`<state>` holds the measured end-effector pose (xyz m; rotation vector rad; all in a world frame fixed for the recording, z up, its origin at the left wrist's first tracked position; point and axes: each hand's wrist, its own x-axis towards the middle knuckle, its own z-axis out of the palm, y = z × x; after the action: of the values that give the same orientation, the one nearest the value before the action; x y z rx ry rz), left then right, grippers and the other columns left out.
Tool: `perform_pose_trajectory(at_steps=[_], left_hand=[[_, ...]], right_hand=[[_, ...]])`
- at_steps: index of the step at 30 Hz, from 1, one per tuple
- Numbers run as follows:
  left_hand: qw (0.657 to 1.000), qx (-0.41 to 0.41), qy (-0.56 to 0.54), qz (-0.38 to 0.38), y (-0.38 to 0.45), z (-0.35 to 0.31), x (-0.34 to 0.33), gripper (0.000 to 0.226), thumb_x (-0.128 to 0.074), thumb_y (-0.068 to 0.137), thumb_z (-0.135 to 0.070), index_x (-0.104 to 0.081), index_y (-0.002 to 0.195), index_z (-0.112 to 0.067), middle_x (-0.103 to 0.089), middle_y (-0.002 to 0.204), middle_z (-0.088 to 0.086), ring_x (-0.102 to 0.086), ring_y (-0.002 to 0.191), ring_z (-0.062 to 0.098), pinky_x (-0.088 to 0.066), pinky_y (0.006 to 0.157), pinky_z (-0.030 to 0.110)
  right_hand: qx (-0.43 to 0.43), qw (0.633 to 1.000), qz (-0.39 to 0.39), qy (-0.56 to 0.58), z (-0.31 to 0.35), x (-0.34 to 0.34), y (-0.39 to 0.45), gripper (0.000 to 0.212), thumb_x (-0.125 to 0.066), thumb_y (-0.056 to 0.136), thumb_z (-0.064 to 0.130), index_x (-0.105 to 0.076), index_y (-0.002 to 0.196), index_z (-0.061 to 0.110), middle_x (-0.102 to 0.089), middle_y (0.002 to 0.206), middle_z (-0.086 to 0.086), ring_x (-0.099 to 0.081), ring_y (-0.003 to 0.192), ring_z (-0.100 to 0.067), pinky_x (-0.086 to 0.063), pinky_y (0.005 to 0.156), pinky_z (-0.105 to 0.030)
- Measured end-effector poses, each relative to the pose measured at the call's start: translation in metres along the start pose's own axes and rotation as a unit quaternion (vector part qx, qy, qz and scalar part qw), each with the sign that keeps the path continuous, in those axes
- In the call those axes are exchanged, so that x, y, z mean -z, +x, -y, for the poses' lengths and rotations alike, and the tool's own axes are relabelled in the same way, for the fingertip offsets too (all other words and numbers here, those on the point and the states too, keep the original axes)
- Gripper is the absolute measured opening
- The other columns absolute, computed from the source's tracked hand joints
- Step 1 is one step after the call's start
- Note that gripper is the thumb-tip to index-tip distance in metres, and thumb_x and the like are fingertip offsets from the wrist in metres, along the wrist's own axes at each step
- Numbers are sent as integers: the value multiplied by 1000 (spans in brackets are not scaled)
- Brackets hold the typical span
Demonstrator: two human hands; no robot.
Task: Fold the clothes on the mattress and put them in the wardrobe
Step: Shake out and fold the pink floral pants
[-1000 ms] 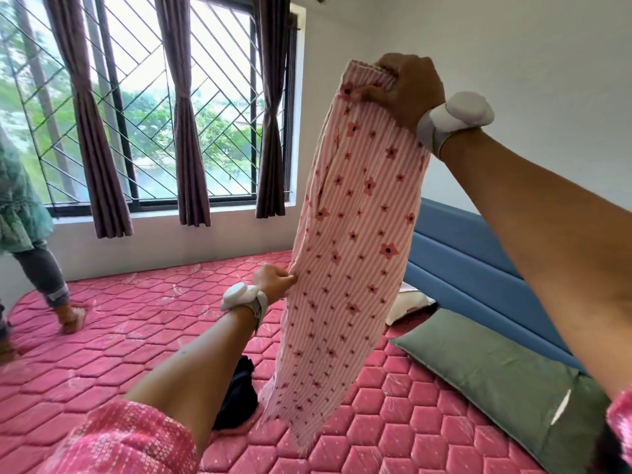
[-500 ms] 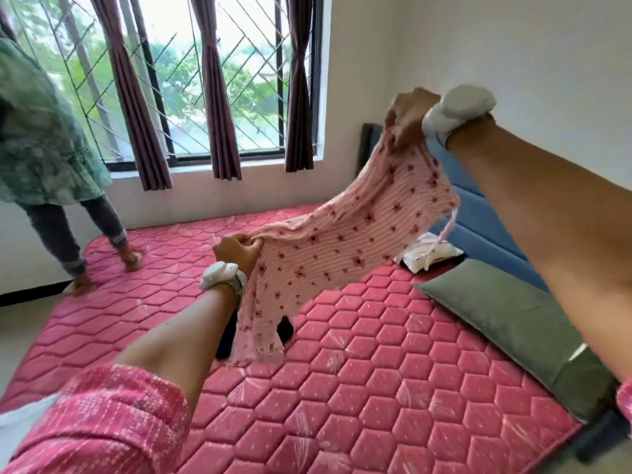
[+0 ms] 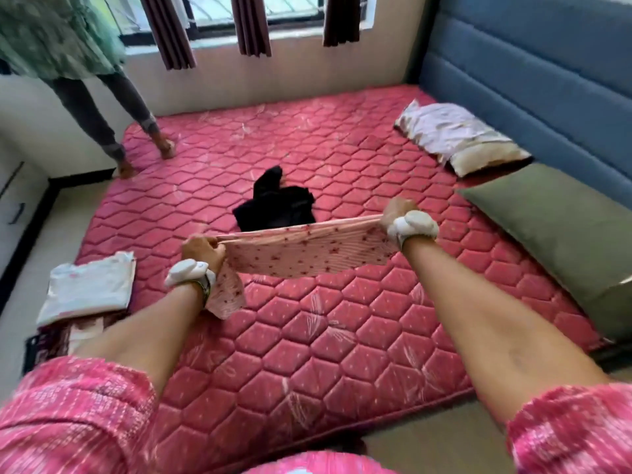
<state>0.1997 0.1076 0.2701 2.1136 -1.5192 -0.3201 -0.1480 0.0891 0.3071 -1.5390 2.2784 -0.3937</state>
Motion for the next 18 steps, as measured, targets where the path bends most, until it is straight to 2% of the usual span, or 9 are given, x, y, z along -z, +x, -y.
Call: perform_pose_trajectory(at_steps=[2, 4, 8, 10, 12, 14, 18], left_hand=[[999, 26, 16, 26, -25, 12, -20, 50, -48, 62, -33, -76, 91, -3, -69, 87, 26, -67, 84, 39, -47, 71, 37], [997, 57, 13, 51, -41, 18, -40, 53, -48, 56, -33, -77, 92, -6, -71, 88, 22, -68, 88, 36, -48, 78, 35], [991, 109, 18, 77, -40, 34, -72, 40, -57, 58, -36, -78, 83, -14, -74, 85, 12, -66, 91, 31, -48, 82, 34], [991, 111, 14, 70, -40, 23, -79, 24, -68, 68, -26, -78, 85, -13, -74, 87, 13, -67, 92, 32, -49, 83, 34], [992, 113, 10, 47, -28, 5, -89, 18, -69, 76, -17, -78, 92, -12, -74, 92, 14, -67, 93, 31, -48, 80, 31], [993, 117, -26, 3, -14, -8, -91, 19, -69, 79, -16, -77, 95, -12, -74, 94, 13, -68, 94, 28, -48, 82, 29], [980, 118, -137, -79, 13, -23, -119, 16, -70, 77, -11, -75, 91, -6, -74, 91, 11, -69, 86, 23, -48, 79, 20]], right_hand=[[12, 998, 39, -42, -23, -24, -2, 30, -52, 92, 13, -60, 115, -5, -61, 120, -23, -57, 112, -35, -44, 82, -36], [27, 997, 39, -67, -37, -36, 8, 25, -55, 90, 12, -64, 105, -7, -65, 112, -24, -61, 106, -35, -39, 71, -37], [-1, 996, 54, -69, -50, -56, 29, 22, -55, 87, 4, -65, 104, -5, -65, 112, -25, -60, 106, -38, -48, 78, -38], [15, 998, 38, -44, -53, -63, 45, 22, -53, 85, 5, -67, 100, -5, -65, 110, -25, -60, 104, -39, -47, 78, -38], [34, 999, 15, -18, -59, -72, 70, 25, -52, 82, 4, -68, 99, -4, -64, 109, -24, -58, 103, -39, -44, 82, -38], [65, 998, -20, 4, -62, -74, 88, 29, -50, 80, 0, -68, 102, -4, -62, 111, -23, -56, 104, -39, -39, 88, -39], [129, 983, -118, 50, -72, -83, 116, 36, -46, 75, -8, -65, 104, -2, -54, 118, -22, -55, 102, -40, -41, 87, -39]])
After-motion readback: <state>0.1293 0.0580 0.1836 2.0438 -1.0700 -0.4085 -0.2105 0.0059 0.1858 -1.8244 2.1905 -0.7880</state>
